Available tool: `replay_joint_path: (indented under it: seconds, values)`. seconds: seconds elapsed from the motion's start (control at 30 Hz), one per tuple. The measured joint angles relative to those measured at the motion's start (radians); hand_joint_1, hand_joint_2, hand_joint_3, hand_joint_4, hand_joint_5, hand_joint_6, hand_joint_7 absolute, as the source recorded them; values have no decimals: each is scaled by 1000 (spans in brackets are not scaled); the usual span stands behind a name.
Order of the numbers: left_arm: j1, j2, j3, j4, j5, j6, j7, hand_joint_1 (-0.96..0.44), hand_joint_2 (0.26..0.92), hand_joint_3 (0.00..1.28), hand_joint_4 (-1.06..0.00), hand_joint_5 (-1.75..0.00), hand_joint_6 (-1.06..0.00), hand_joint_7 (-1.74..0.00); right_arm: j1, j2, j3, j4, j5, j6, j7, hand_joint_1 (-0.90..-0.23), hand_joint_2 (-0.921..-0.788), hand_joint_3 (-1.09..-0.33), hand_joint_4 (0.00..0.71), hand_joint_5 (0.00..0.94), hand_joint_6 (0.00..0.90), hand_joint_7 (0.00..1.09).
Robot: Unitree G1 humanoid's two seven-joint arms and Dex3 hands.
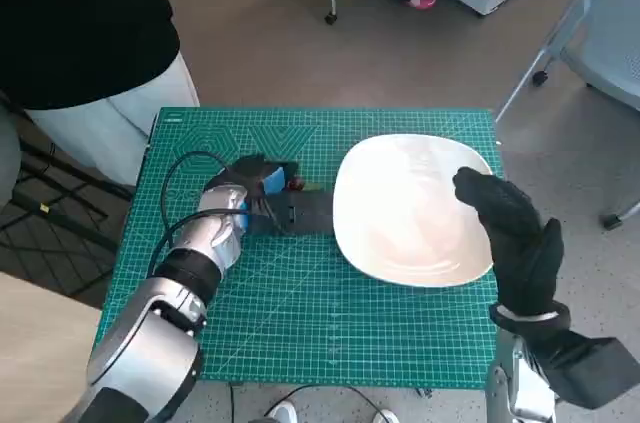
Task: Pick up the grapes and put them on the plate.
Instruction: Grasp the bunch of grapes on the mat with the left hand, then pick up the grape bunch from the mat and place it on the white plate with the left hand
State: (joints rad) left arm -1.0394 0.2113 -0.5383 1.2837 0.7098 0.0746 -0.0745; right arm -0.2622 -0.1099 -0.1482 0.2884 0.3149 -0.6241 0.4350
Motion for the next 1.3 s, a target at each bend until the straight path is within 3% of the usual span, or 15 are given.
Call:
replay_joint_path:
  seconds: [0.07,0.1,0.2,0.77,1.3]
  values:
    - [2,1,-8,1,3,-3,19,92,920,293,-431,-1442,-536,-902,-1,0,0,2,0,-2,0,-624,-921,-869,516,7,160,519]
    - [2,1,-12,1,4,-5,25,64,920,286,-434,-1475,-505,-1008,-1,-1,-1,3,0,-4,0,-624,-921,-869,517,8,161,519]
    - [3,1,-23,2,6,-10,34,21,921,272,-441,-1522,-468,-1157,-3,-1,-2,7,0,-6,0,-624,-921,-869,518,8,161,519]
    - [3,4,-30,7,-7,-16,39,2,921,249,-460,-1488,-463,-1250,-6,-1,-1,13,-5,-14,-5,-615,-921,-869,526,11,171,519]
    - [3,7,-21,10,-15,-20,45,2,921,274,-459,-1441,-397,-1359,-6,0,0,12,-7,-22,-12,-614,-921,-873,526,9,171,515]
